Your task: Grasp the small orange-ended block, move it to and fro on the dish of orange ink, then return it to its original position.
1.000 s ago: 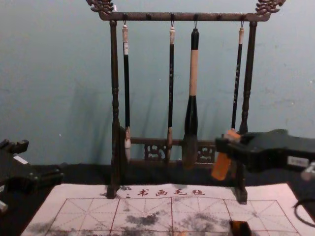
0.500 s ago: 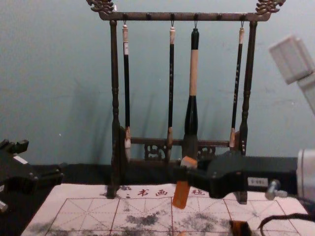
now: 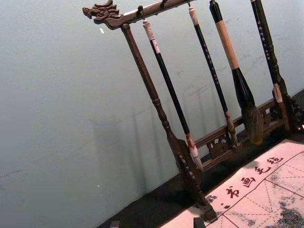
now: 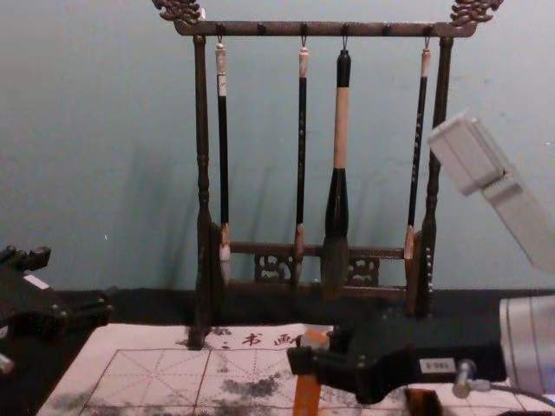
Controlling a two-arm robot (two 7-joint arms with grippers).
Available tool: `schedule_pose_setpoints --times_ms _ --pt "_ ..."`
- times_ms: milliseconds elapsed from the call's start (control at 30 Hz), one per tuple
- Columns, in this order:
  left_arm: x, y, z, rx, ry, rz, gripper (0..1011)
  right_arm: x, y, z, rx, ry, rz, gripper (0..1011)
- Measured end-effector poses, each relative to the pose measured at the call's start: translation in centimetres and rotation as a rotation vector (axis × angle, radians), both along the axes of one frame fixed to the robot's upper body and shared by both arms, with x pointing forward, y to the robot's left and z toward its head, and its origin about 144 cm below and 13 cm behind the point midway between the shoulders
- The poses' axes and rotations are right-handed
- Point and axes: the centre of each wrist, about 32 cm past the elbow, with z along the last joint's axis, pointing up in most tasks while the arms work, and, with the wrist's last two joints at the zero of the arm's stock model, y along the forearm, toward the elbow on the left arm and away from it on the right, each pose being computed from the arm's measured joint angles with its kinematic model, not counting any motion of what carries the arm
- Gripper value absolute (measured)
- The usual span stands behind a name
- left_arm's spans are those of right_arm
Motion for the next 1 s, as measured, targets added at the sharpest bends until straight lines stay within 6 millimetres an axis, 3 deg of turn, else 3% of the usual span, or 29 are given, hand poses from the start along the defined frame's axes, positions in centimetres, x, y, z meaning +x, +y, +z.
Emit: schedule_pose_setpoints --times_ms 1000 --pt "0.0 0.0 0.0 0.000 0.000 0.000 1001 0.8 0.4 -1.1 -0.042 0.043 0.004 117"
